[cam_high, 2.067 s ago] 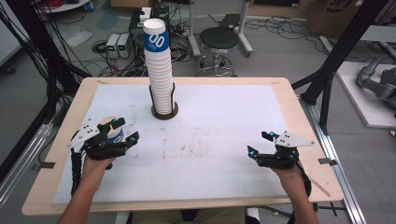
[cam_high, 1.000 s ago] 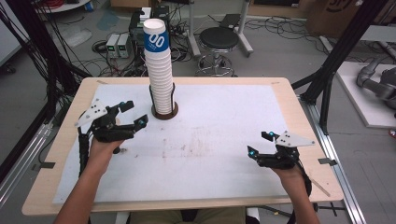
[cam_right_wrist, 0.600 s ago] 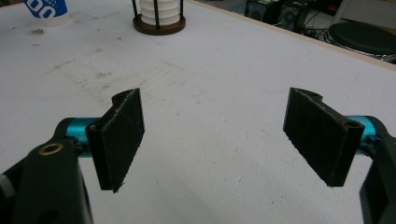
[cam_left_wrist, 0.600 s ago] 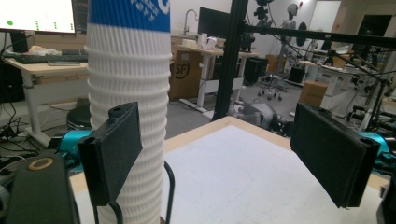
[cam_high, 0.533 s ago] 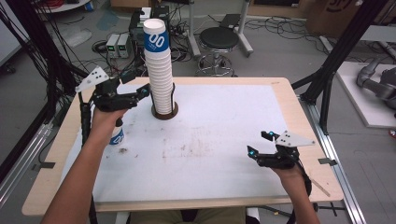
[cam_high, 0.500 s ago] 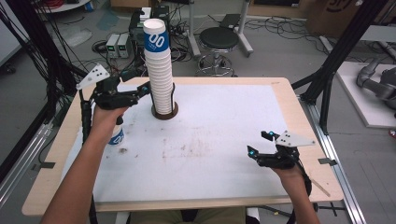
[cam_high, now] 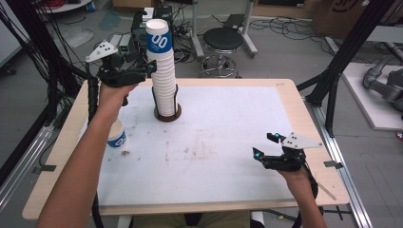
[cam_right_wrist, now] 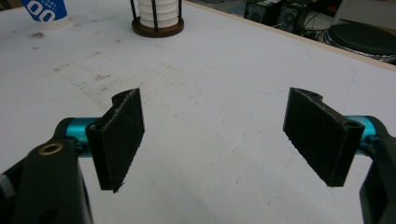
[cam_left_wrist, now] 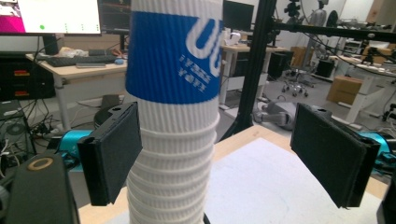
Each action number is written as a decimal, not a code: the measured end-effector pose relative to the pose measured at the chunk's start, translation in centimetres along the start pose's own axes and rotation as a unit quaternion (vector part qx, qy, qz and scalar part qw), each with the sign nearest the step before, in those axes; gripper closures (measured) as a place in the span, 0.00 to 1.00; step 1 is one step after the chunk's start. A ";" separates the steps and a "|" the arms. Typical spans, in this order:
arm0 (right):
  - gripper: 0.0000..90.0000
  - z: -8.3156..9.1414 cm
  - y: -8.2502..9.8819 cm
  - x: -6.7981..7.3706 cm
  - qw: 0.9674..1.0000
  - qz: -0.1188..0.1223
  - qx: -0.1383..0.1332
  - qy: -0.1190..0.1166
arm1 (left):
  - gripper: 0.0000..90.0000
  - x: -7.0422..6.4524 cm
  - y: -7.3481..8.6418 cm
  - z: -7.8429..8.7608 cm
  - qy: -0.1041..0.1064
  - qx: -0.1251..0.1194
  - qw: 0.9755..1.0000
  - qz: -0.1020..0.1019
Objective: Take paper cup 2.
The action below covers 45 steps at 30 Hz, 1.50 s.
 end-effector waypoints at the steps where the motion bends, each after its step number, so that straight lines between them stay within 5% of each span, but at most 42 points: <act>1: 0.23 0.0 0.0 0.0 1.000 0.000 -0.001 0.000 | 0.18 0.1 -0.2 -0.2 0.001 -0.001 1.000 0.004; 3: 0.23 0.0 0.1 0.0 1.000 -0.002 0.001 0.000 | 0.18 0.3 -0.6 -0.5 0.005 -0.008 1.000 0.015; 22: 0.23 0.3 0.1 -0.4 1.000 -0.008 -0.004 0.001 | 0.18 2.4 -2.9 -4.1 -0.037 0.007 0.999 0.007; 37: 0.23 0.5 0.4 -0.7 1.000 -0.016 -0.005 0.001 | 0.17 2.1 -3.2 -7.6 -0.045 0.026 0.999 -0.002; 45: 0.23 0.6 0.4 -0.8 1.000 -0.016 -0.006 0.001 | 0.26 2.1 -3.0 -7.6 -0.054 0.027 0.998 -0.008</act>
Point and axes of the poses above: each handheld gripper's, and its own axes: z roughly backward along the jaws, y roughly out of its underside, x roughly to its left, the point moved 7 cm from there along -z, roughly forward along the jaws, and after that the axes turned 6 degrees about -z, right-handed, at the moved point
